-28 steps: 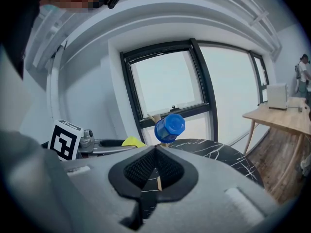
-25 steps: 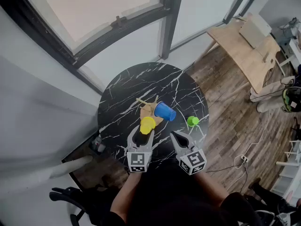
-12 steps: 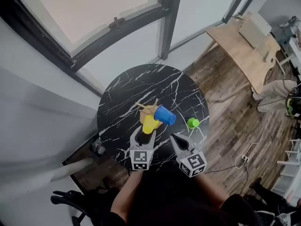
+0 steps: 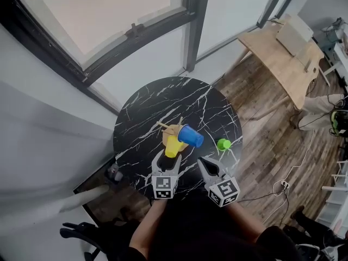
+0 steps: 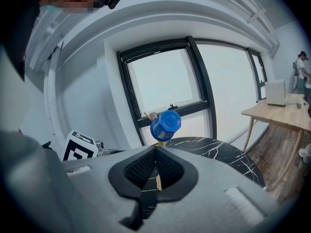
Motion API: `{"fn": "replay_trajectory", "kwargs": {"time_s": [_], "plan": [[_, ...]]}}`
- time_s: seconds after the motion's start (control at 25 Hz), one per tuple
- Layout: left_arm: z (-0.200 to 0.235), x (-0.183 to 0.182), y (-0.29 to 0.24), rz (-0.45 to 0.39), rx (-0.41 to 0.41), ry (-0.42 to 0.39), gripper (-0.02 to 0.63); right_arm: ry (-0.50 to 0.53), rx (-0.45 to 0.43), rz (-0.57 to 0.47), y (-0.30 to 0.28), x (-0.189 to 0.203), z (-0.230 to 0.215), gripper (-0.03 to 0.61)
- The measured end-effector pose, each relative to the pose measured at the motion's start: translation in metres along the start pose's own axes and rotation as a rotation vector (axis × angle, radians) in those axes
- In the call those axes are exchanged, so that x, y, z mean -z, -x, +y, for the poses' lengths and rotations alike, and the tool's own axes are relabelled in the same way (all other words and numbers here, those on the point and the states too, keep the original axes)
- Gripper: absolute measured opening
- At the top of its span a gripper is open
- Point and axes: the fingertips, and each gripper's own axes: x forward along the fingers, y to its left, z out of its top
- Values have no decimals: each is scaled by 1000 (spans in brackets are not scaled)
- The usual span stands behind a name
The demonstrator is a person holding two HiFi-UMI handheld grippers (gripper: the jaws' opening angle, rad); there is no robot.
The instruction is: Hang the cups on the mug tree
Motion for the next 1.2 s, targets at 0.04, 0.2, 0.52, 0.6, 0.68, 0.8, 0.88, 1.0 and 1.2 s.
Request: {"fn": "replay_trajectory", "kwargs": {"time_s": [0.04,0.2,0.52,0.6,0.68,0.8,0.88,1.0,1.2], "plan": [[0,0,0,-2,-2,0,273,0,1,0,0,0,0,-2],[1,1,3,-6,-13,3,279,1,1,-3,3,1,-1,-2],[6,-5,13,-38,-39,3,284,1,2,-10,7,1,0,-2],[7,-7,19,-43,-51,7,285,1,3,-13,9,0,0,-2],[6,-9,28,-55,-57,10,274,1,4,-15,11,0,0,-2],[2,-16,46,-92,-71,7,224,1,6,-18,16,1,-1,-2],[-1,-20,58,-115,-76,4,191,0,7,-21,19,2,-1,-2],[-8,-24,69,-137,-68,-2,126,-2,12,-23,23,4,-1,-2],[-22,-36,81,-189,-42,-8,11,0,18,-32,31,4,-1,-2]]}}
